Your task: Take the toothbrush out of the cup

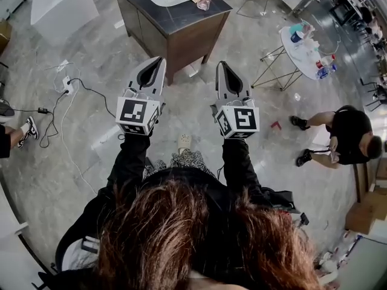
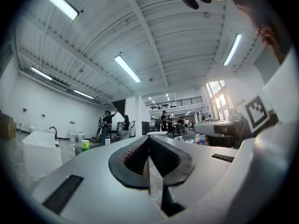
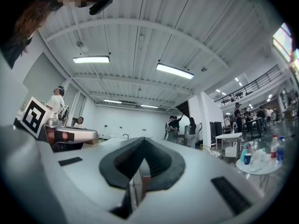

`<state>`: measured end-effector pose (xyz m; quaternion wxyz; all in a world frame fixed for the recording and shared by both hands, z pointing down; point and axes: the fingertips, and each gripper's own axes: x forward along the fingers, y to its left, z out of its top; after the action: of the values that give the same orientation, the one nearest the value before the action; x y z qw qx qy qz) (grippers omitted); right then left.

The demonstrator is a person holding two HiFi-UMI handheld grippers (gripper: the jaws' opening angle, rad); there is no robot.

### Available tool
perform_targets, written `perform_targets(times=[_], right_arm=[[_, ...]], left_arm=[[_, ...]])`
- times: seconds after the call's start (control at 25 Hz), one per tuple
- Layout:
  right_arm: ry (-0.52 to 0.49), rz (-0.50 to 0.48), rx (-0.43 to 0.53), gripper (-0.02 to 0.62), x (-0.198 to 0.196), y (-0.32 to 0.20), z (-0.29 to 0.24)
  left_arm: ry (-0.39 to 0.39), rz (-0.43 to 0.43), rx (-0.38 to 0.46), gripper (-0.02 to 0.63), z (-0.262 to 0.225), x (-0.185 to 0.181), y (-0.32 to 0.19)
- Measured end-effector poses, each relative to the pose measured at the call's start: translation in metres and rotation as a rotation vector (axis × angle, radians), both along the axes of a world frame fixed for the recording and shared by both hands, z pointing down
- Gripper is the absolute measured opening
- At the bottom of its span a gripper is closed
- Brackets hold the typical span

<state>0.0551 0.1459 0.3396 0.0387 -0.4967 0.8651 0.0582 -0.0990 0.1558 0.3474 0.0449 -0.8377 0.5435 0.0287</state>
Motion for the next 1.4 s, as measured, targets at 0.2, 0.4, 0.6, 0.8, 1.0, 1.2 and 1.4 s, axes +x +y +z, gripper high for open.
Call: perform_targets(times=[0.2, 0.4, 0.6, 0.8, 1.0, 1.2, 1.4], right_arm=[[-0.008, -0.013, -0.015, 0.004, 0.000, -0.055, 0.007], [0.020, -0.049, -0.022, 0.003, 0.000, -0.107, 0.012], [0.024, -0.061, -0.022, 0.003, 0.013, -0.156, 0.008], [0.024, -0.069, -0.031, 0.003, 0.028, -0.190, 0.012], [0.024, -0.066, -0.037, 0.004, 0.028, -0.214, 0.012], [0.018, -0.054, -0.042, 0.004, 0.027, -0.240, 0.016], [0.031, -0.025, -0.051, 0.005, 0.023, -0.270, 0.021]], left_arm=[[-0.015, -0.016, -0.004, 0.008, 0.002, -0.001, -0.045], [-0.019, -0.032, -0.006, 0.008, 0.000, 0.002, -0.096], [-0.022, -0.025, -0.002, 0.008, -0.005, 0.018, -0.145], [-0.029, -0.016, -0.001, 0.008, -0.005, 0.034, -0.179], [-0.035, -0.017, -0.011, 0.008, -0.006, 0.033, -0.204], [-0.033, -0.010, -0.012, 0.008, -0.003, 0.030, -0.230], [-0.027, 0.019, -0.026, 0.008, 0.004, 0.025, -0.266]])
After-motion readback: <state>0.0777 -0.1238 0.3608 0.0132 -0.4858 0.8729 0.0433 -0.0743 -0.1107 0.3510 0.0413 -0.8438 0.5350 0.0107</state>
